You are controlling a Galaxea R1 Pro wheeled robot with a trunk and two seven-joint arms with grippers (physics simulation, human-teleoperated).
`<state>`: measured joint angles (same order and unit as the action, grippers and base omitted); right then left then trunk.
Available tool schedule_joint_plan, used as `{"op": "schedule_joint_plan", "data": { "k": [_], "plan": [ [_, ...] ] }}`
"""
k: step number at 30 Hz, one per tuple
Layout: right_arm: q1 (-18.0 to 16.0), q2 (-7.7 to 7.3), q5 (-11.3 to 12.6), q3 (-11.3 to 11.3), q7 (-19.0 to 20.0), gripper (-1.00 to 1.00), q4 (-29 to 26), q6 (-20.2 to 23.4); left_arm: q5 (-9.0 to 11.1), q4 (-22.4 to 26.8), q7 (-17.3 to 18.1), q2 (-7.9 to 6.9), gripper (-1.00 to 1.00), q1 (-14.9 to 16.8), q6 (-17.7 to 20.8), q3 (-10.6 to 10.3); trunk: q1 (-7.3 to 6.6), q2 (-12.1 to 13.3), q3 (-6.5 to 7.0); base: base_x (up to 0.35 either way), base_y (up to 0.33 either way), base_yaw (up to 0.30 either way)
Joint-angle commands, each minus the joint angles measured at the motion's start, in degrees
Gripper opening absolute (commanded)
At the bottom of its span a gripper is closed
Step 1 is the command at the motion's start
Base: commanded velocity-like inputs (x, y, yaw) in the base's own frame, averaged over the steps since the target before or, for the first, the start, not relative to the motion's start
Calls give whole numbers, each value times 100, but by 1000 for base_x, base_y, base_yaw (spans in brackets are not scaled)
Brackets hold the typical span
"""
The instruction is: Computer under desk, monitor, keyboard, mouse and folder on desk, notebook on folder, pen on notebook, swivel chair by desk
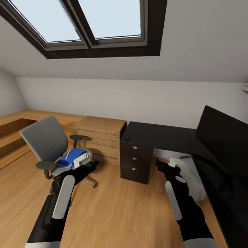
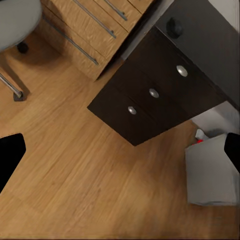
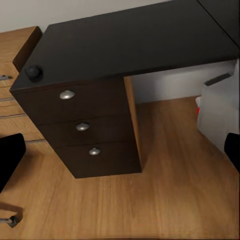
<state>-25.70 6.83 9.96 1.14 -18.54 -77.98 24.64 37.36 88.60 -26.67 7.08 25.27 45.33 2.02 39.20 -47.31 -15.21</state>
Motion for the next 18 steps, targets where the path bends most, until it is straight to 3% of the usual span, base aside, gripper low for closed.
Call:
{"op": "schedule_joint_plan", "data": {
  "k": [1, 18],
  "plan": [
    [-5, 3, 60, 1, -35, 100, -6, 15, 61, 8, -49, 4, 100, 4, 20, 9, -2, -7, -2, -335, 0, -214],
    [-5, 3, 59, 1, -34, 100, -7, 9, 68, 8, -49, 12, 100, 4, 20, 1, -2, -7, 110, -336, -23, -214]
  ]
}}
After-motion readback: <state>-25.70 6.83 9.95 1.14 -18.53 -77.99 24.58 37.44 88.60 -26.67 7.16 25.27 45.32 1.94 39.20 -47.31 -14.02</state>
